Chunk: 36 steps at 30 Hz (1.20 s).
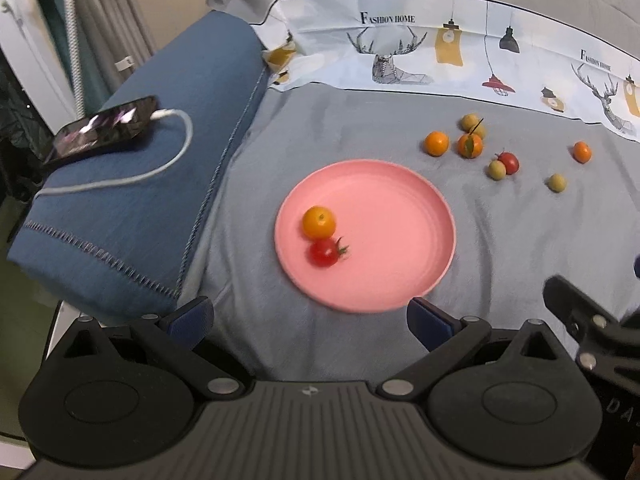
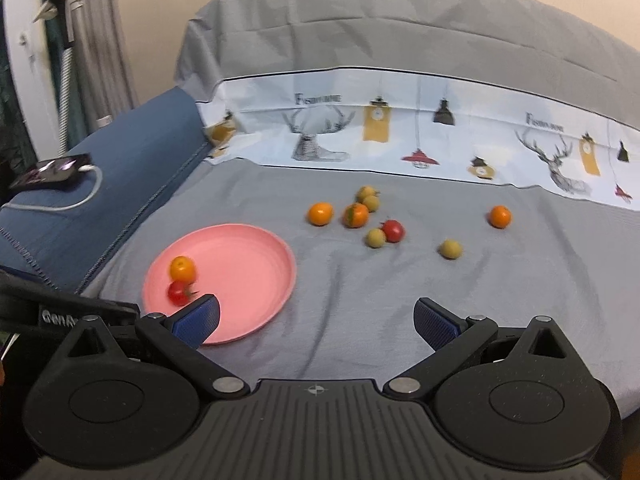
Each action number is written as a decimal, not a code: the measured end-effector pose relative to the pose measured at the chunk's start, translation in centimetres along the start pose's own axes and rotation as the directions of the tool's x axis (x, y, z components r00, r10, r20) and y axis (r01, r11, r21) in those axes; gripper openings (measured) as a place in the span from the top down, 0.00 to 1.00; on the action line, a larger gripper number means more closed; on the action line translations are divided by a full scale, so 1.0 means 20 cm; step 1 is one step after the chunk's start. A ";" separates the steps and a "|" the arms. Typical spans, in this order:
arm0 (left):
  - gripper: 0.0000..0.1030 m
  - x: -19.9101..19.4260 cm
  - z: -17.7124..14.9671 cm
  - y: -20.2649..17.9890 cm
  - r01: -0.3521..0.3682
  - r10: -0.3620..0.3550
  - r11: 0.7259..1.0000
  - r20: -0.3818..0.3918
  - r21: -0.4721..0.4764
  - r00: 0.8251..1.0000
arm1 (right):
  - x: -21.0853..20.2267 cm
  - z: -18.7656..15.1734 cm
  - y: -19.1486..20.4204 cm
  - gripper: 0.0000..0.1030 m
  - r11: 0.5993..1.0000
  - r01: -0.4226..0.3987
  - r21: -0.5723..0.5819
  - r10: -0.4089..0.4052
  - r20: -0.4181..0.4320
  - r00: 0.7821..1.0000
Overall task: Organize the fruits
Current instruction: 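Grasp an orange with the left tool while the right tool grasps a red tomato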
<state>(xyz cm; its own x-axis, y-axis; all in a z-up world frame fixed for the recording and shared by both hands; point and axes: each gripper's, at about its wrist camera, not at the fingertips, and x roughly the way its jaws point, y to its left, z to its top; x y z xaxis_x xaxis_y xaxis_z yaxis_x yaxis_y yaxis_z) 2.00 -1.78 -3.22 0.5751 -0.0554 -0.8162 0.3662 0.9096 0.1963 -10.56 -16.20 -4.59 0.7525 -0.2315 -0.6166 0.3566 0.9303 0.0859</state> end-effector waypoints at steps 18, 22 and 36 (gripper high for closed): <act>0.00 0.80 0.83 -0.54 0.132 -0.127 0.991 -0.108 0.034 0.986 | 0.87 0.29 -0.46 0.01 0.989 0.136 0.054 -0.135 -0.031 0.990; 0.00 1.10 0.94 -0.64 0.178 -0.165 0.983 -0.200 0.047 0.966 | 1.15 0.36 -0.50 0.01 0.990 0.141 -0.004 -0.141 -0.053 0.989; 0.00 1.42 1.01 -0.67 0.149 -0.132 0.986 -0.213 0.067 0.968 | 1.43 0.27 -0.49 0.02 0.979 0.146 -0.145 -0.161 -0.094 0.982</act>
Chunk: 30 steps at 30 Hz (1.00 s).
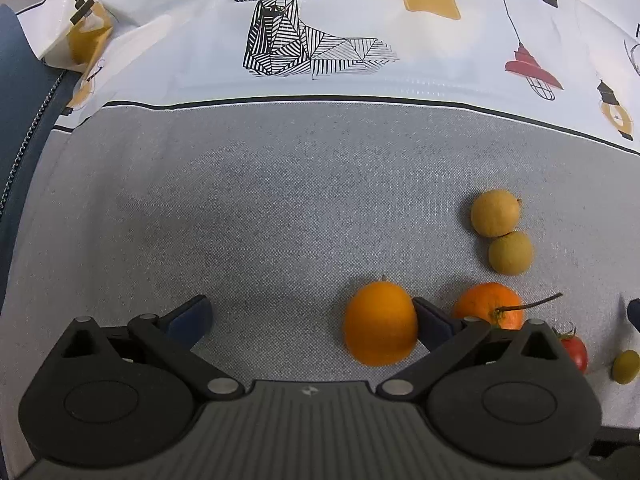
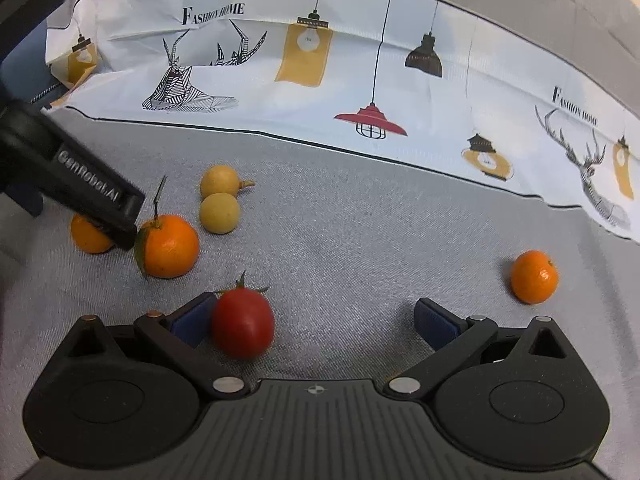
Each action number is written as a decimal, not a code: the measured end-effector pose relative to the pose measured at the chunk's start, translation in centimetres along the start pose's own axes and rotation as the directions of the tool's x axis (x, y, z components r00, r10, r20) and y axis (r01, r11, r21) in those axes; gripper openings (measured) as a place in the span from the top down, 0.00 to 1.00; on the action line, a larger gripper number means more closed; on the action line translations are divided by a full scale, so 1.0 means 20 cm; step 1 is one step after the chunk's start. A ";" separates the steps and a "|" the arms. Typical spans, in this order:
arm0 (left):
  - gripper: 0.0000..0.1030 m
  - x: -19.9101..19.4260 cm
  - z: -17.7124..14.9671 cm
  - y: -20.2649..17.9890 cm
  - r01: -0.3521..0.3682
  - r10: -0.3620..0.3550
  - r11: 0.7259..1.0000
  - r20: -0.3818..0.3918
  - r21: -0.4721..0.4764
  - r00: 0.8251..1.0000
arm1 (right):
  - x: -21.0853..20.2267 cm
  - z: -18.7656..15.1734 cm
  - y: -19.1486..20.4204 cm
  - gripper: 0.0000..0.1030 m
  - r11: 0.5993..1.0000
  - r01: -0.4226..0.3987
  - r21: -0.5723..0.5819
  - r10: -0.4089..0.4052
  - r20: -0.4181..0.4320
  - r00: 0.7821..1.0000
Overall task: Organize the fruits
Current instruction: 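Grasp an orange with the left tool while the right tool grasps a red tomato, then carry the orange and tomato over the pink plate with both tools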
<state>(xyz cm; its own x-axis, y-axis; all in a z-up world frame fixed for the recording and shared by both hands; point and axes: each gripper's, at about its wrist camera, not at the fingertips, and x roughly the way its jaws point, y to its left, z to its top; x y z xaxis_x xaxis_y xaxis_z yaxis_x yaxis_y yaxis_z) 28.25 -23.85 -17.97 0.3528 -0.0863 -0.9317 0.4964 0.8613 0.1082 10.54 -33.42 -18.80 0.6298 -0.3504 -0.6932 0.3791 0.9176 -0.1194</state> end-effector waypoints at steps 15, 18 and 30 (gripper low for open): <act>0.63 -0.38 -0.07 0.16 0.180 -0.170 0.977 0.096 -0.111 0.981 | -0.36 0.11 -0.03 0.71 0.999 -0.030 -0.026 0.033 0.135 0.990; 0.63 -0.57 -0.17 0.17 0.190 -0.174 0.975 0.139 -0.111 0.975 | -0.53 0.10 -0.04 0.71 0.999 -0.043 -0.013 0.044 0.161 0.986; 0.63 -1.16 -0.95 0.26 0.045 -0.033 0.997 0.171 -0.069 0.985 | -1.29 -0.23 0.16 0.71 0.973 -0.230 0.024 0.226 0.117 0.967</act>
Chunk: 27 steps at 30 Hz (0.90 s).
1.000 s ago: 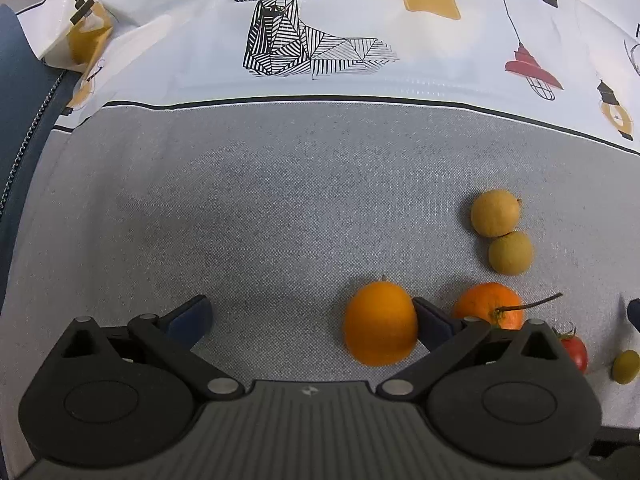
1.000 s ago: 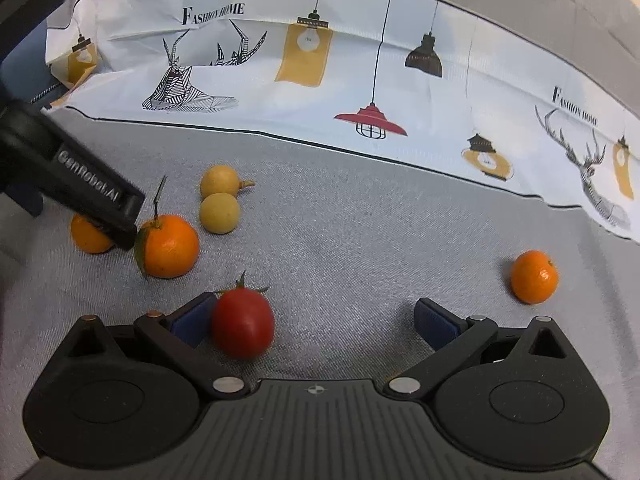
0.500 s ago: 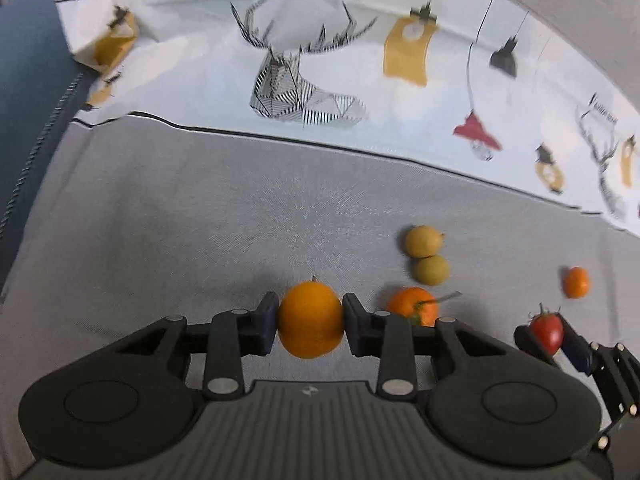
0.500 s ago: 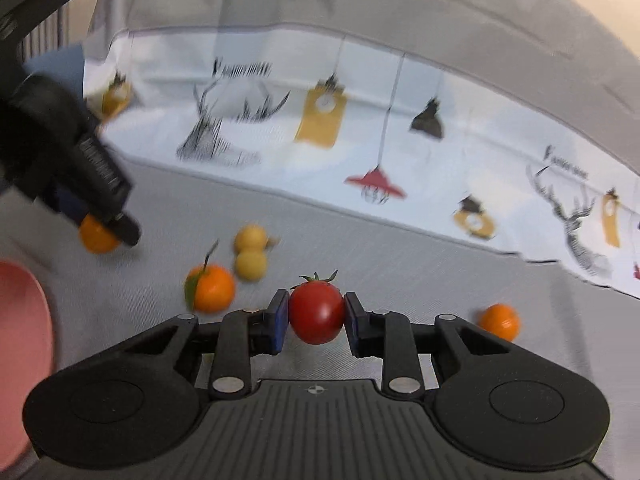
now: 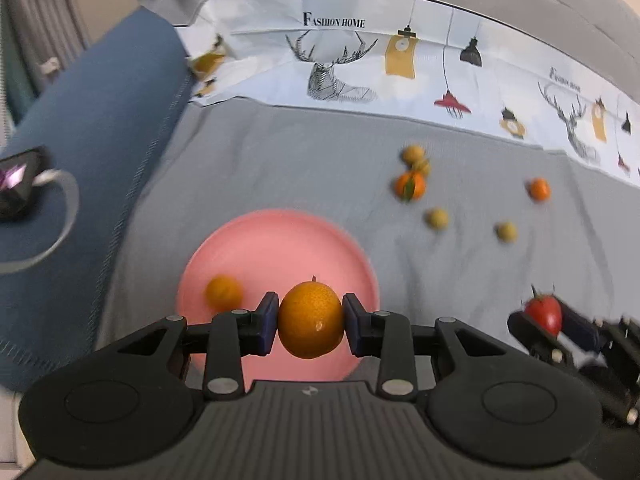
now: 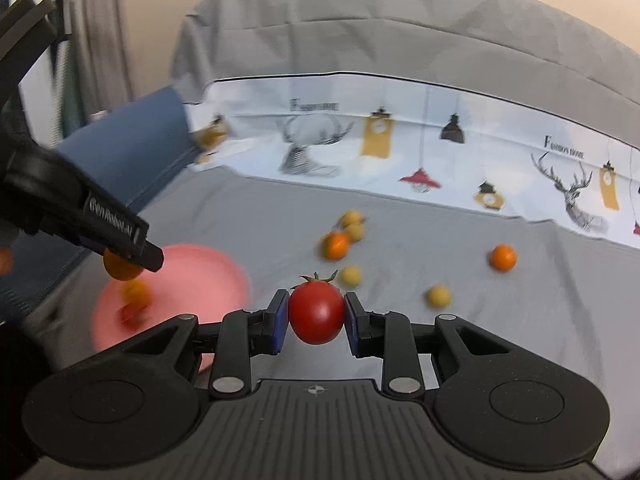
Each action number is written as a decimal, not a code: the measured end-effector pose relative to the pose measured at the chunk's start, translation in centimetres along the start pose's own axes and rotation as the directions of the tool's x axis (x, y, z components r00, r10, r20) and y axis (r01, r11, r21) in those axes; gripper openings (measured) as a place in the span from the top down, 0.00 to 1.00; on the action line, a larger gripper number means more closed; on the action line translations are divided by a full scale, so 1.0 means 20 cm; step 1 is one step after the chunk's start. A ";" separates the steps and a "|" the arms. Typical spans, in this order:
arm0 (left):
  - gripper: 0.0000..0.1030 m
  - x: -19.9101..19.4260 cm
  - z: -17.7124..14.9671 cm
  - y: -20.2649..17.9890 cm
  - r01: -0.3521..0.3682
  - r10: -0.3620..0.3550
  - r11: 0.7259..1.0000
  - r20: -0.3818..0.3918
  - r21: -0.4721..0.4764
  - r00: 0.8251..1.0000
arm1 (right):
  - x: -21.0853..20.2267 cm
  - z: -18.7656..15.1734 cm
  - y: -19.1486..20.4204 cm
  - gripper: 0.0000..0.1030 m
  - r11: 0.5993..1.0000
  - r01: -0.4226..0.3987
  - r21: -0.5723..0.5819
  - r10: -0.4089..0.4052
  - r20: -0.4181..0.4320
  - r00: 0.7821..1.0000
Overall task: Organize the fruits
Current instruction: 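Carry the orange and tomato over the pink plate with both tools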
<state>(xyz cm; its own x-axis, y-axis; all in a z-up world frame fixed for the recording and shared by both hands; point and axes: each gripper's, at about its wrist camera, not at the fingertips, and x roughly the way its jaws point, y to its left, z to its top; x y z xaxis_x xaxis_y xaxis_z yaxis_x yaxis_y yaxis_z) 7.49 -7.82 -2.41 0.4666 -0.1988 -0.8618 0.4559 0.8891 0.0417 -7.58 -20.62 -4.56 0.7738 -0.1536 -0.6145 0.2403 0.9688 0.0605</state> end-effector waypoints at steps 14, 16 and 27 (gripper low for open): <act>0.63 -0.41 -0.54 0.21 -0.027 0.031 0.998 0.081 -0.054 0.996 | -0.42 -0.12 0.30 0.71 0.998 -0.056 -0.043 0.057 0.036 0.998; 0.63 -0.45 -0.57 0.22 -0.025 0.031 0.998 0.100 -0.058 0.995 | -0.46 -0.12 0.32 0.71 0.997 -0.059 -0.052 0.061 0.044 0.997; 0.63 -0.52 -0.61 0.24 -0.002 0.012 0.997 0.131 -0.075 0.991 | -0.53 -0.13 0.35 0.71 0.996 -0.053 -0.076 0.058 0.055 0.997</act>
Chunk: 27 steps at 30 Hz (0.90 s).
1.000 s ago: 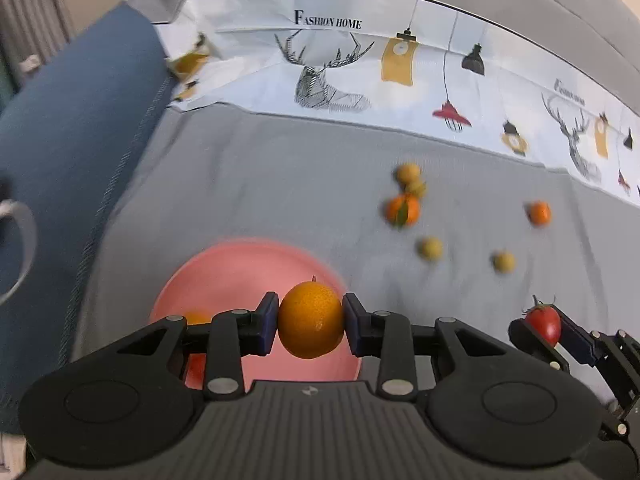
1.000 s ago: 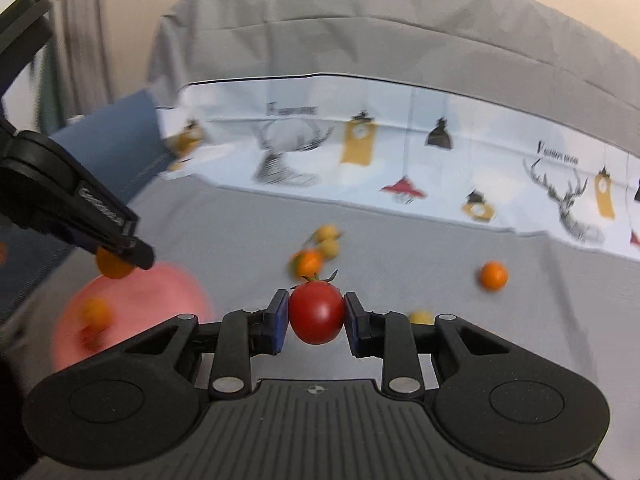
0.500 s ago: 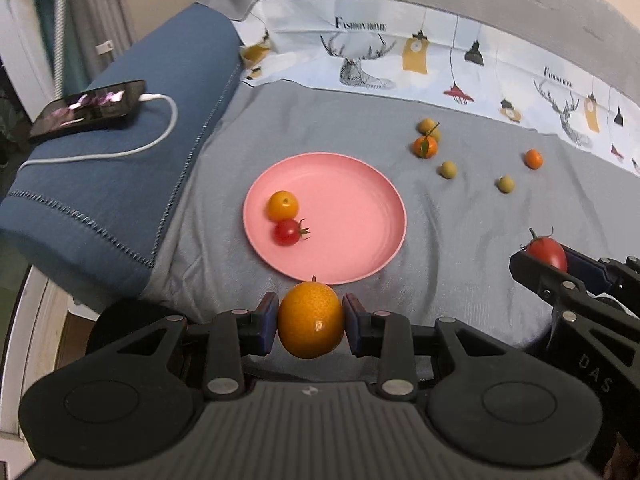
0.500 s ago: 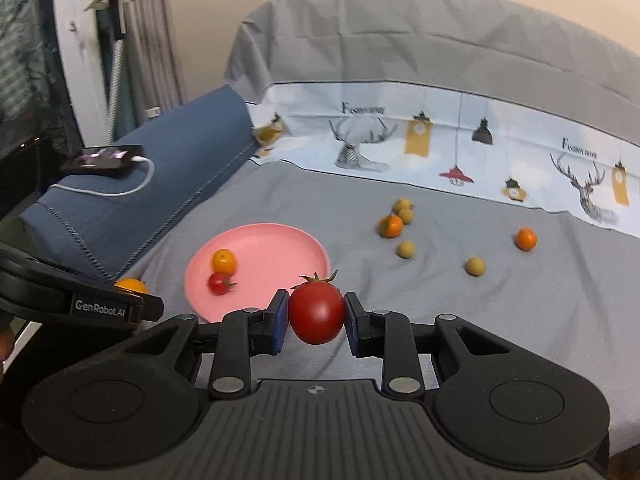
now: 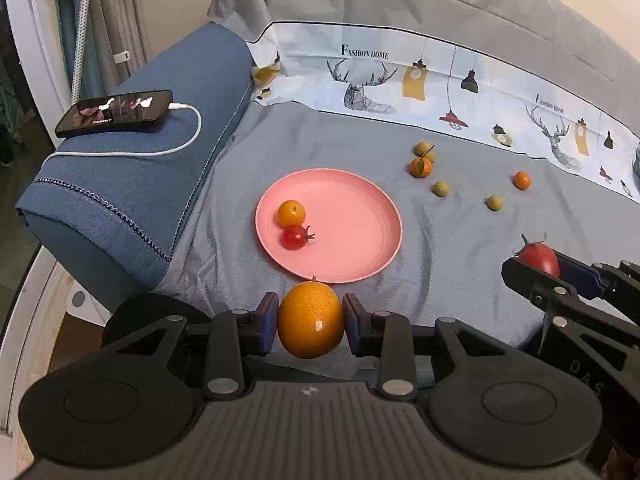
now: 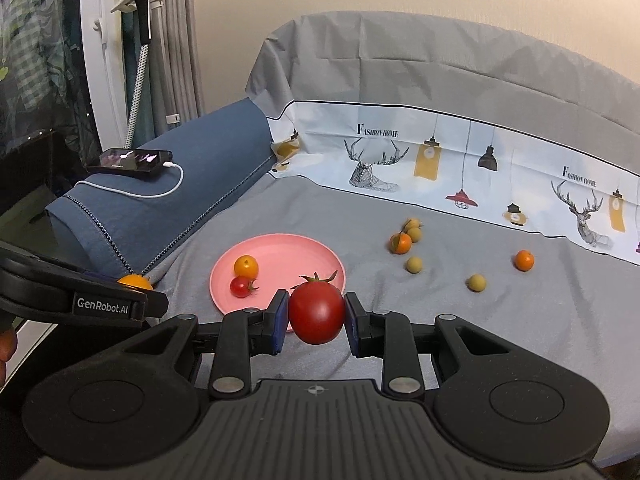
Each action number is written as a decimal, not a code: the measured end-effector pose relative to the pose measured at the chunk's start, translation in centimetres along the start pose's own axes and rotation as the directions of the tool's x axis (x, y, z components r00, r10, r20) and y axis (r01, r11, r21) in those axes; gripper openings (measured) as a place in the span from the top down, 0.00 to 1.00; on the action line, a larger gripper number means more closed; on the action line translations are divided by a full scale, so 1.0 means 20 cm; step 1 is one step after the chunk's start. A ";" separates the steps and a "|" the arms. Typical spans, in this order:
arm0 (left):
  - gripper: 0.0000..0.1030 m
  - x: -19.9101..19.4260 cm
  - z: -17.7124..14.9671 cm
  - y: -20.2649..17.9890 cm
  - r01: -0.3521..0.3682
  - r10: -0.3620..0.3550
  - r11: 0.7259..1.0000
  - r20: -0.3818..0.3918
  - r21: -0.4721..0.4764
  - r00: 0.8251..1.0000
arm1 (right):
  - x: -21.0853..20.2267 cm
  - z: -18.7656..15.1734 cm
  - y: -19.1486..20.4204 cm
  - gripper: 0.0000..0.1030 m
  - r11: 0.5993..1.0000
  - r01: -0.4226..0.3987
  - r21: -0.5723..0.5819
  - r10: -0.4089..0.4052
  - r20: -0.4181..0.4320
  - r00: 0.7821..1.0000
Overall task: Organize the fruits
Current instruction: 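Carry the orange and tomato over the pink plate with both tools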
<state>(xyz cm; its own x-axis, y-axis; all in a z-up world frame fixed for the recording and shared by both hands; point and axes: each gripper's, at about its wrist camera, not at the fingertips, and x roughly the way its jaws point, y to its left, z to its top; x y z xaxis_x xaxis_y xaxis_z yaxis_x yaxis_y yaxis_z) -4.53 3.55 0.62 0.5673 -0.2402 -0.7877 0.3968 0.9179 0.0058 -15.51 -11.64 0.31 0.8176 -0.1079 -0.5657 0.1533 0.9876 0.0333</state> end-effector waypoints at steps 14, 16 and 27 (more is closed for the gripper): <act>0.63 0.09 0.03 0.02 0.007 -0.007 1.000 -0.039 -0.010 0.999 | 0.09 0.01 0.00 0.71 1.000 0.005 -0.010 -0.006 -0.039 0.999; 0.63 0.12 0.04 0.02 0.010 -0.010 1.000 -0.054 -0.011 0.999 | 0.12 0.01 0.00 0.71 1.000 0.009 -0.013 -0.009 -0.050 0.999; 0.63 0.33 0.14 0.09 0.005 -0.010 0.999 -0.116 -0.045 0.993 | 0.32 0.04 0.00 0.71 0.999 0.015 -0.046 -0.021 -0.119 0.993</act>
<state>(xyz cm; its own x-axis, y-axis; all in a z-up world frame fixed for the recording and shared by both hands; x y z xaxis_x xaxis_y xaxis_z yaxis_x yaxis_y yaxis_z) 1.98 2.81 -2.94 0.4759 -0.2113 -0.8538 0.3663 0.9301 -0.0260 -9.82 -12.33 -2.73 0.7425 -0.1140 -0.6601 0.1403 0.9900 -0.0131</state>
